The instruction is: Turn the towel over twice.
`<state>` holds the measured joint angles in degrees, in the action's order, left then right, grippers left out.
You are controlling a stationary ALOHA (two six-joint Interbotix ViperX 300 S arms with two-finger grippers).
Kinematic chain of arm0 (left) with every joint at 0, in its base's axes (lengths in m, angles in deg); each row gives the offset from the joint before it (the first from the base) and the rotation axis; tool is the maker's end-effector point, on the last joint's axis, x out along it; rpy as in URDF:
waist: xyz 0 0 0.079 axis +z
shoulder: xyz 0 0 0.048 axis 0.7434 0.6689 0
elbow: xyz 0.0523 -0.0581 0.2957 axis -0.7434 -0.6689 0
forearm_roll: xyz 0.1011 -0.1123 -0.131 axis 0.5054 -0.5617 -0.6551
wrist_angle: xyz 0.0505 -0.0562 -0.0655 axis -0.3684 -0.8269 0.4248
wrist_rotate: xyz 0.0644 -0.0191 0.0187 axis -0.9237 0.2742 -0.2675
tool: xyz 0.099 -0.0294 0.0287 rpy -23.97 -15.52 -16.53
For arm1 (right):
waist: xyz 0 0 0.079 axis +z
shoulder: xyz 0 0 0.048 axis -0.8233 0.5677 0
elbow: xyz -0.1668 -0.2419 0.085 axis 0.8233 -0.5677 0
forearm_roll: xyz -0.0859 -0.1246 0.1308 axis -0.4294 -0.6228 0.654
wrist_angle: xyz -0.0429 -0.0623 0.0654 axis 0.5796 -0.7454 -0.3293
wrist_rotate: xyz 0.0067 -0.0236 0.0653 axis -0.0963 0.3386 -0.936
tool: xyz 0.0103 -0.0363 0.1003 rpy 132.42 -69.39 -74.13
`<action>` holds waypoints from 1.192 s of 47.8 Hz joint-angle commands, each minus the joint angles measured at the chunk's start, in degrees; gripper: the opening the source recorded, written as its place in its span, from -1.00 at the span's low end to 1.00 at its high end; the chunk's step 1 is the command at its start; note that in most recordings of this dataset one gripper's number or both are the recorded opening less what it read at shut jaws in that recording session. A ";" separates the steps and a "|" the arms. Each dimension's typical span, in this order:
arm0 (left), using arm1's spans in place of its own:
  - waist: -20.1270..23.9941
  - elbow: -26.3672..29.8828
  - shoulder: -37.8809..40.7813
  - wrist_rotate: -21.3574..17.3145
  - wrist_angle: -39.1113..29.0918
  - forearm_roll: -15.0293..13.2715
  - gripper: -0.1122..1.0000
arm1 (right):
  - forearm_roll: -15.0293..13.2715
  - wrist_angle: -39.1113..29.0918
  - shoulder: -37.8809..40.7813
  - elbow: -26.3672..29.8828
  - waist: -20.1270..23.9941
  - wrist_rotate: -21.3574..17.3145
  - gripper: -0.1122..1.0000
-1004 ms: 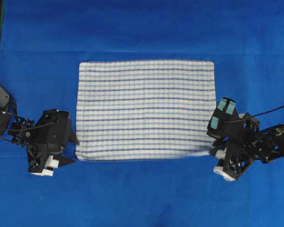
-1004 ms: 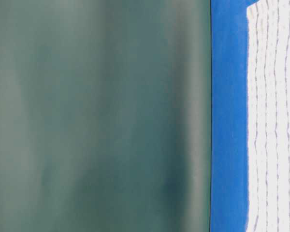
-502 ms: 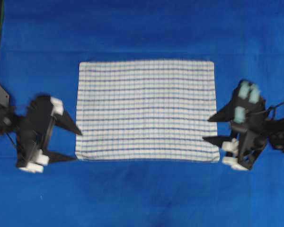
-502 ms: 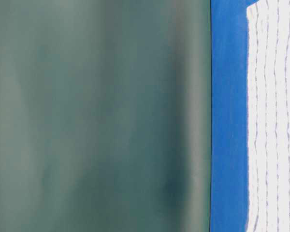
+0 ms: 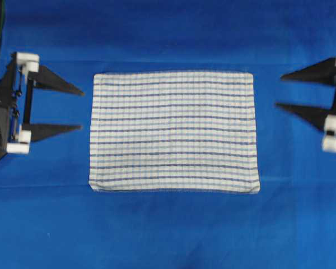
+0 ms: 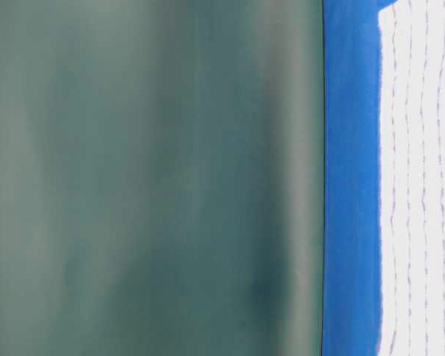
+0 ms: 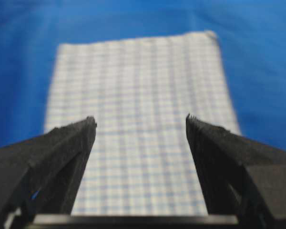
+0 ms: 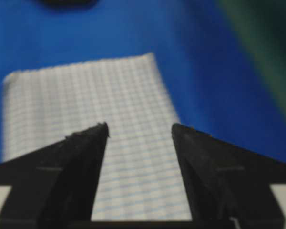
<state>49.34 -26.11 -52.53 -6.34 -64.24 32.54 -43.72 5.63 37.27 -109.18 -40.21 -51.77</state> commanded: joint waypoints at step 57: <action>2.37 -9.76 -31.46 1.23 -15.73 -0.18 0.48 | 7.38 1.58 -23.64 -18.11 -4.31 4.66 0.12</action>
<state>52.15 -36.30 -83.56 -5.19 -80.33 32.45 -36.43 7.30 15.21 -125.79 -44.60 -46.85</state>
